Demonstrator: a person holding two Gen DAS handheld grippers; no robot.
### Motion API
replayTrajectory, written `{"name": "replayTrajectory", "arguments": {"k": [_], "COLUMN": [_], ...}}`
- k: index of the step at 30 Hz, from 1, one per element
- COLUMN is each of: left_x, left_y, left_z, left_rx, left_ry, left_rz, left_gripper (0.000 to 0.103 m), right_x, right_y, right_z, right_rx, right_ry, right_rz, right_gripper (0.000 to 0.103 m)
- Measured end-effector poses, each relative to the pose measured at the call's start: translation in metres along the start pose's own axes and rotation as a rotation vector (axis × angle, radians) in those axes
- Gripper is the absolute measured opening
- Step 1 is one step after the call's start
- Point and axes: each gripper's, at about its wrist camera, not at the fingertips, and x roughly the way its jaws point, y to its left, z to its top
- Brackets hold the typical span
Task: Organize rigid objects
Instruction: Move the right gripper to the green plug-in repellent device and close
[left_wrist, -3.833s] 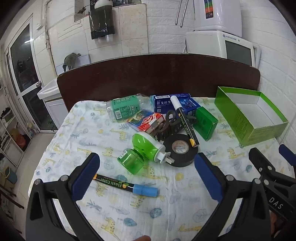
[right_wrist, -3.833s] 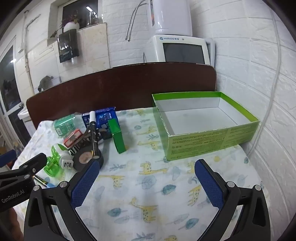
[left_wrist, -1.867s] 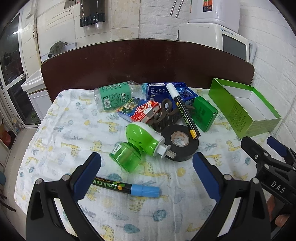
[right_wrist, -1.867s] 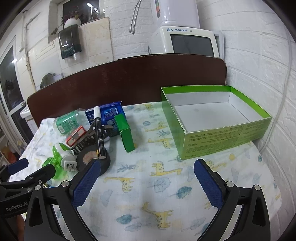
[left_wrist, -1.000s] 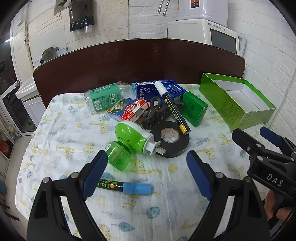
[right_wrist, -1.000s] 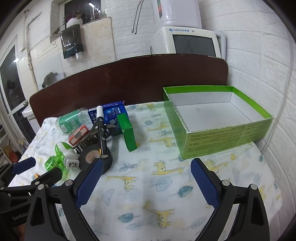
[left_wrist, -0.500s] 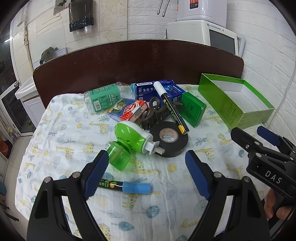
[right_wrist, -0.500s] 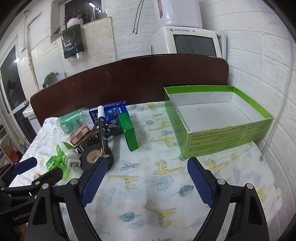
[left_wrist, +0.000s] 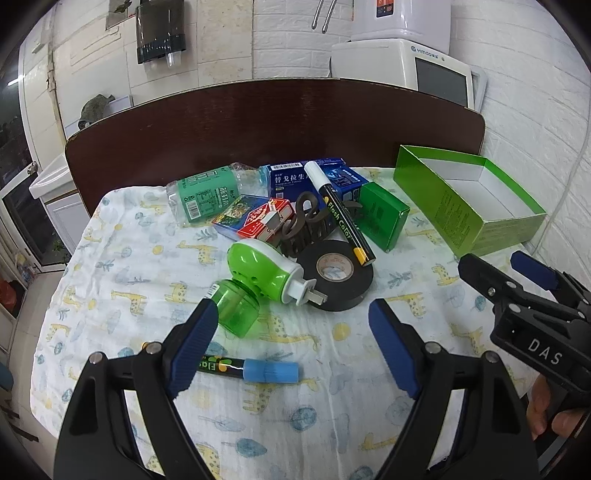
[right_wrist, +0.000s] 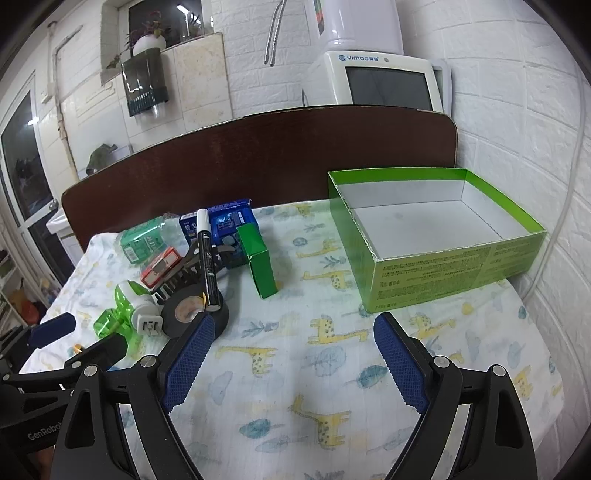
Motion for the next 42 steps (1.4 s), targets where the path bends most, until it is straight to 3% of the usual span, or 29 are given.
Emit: {"name": "replayTrajectory", "arguments": {"k": [4,6,7,10,13,19,22,25,29,31,33,35,42], "left_x": [0.006,0.011,0.013,0.018,0.025,0.030,0.020,0.023,0.029,0.032,0.034,0.035,0.058], "left_y": [-0.001,0.000,0.000,-0.001,-0.001,0.024,0.042,0.058,0.067,0.069,0.075,0.074,0.073], "left_z": [0.000,0.000,0.000,0.000,0.000,0.007,0.018,0.020,0.009,0.004,0.002,0.003,0.001], "left_rx": [-0.010,-0.028,-0.036,-0.053,-0.065,-0.156,-0.150,-0.137,-0.110,-0.110,-0.120,-0.118,-0.122], "left_ry": [0.044,0.078,0.093,0.131,0.161,0.175,0.122,0.126,0.162,0.177,0.178,0.170,0.211], "left_rz": [-0.088,-0.155,-0.187,-0.254,-0.259,-0.199,-0.117,-0.059,-0.047,-0.049,-0.056,-0.059,-0.088], "left_gripper": [0.053,0.039,0.038,0.034,0.032,0.030,0.030,0.031,0.035,0.044,0.062,0.062,0.061], "right_x": [0.005,0.013,0.017,0.024,0.029,0.038,0.038,0.037,0.037,0.039,0.046,0.056,0.091], "right_y": [-0.004,-0.007,-0.007,-0.005,-0.003,0.004,0.019,0.039,0.060,0.068,0.074,0.081,0.113], "right_z": [0.001,0.000,-0.001,-0.003,-0.001,0.002,0.002,0.001,0.009,0.018,0.029,0.038,0.043], "right_rx": [0.041,0.077,0.087,0.093,0.097,0.074,0.019,-0.046,-0.114,-0.152,-0.157,-0.153,-0.175], "right_ry": [0.044,0.098,0.121,0.146,0.156,0.178,0.181,0.181,0.162,0.143,0.145,0.175,0.270], "right_rz": [0.065,0.129,0.159,0.205,0.227,0.262,0.309,0.378,0.448,0.462,0.487,0.518,0.554], "right_gripper": [0.046,0.039,0.037,0.037,0.037,0.037,0.037,0.037,0.037,0.037,0.042,0.050,0.050]}}
